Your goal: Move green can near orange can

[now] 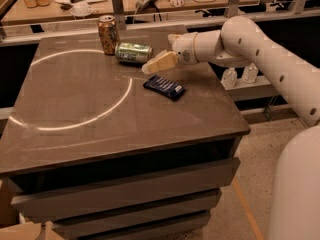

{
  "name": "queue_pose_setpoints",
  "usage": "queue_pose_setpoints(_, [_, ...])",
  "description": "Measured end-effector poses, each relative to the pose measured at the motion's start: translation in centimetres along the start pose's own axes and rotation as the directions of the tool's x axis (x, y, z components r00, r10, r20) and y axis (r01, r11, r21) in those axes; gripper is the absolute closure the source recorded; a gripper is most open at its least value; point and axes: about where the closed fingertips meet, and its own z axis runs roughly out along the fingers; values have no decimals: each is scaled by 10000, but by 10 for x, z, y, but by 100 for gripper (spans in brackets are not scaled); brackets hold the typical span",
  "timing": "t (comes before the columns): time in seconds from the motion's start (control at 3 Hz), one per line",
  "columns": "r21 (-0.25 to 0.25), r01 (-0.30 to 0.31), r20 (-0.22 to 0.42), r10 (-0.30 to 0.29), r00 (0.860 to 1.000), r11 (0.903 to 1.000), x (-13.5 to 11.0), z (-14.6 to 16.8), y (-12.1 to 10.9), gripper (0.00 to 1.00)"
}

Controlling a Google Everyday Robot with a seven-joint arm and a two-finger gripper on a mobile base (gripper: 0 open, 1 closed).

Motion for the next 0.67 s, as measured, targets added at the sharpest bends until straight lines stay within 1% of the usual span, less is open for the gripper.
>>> queue_pose_setpoints(0.33, [643,-65,-207,78,9998,9979,13,-42,-1,0])
queue_pose_setpoints(0.67, [641,-65,-207,79,9998,9979,13,-42,-1,0])
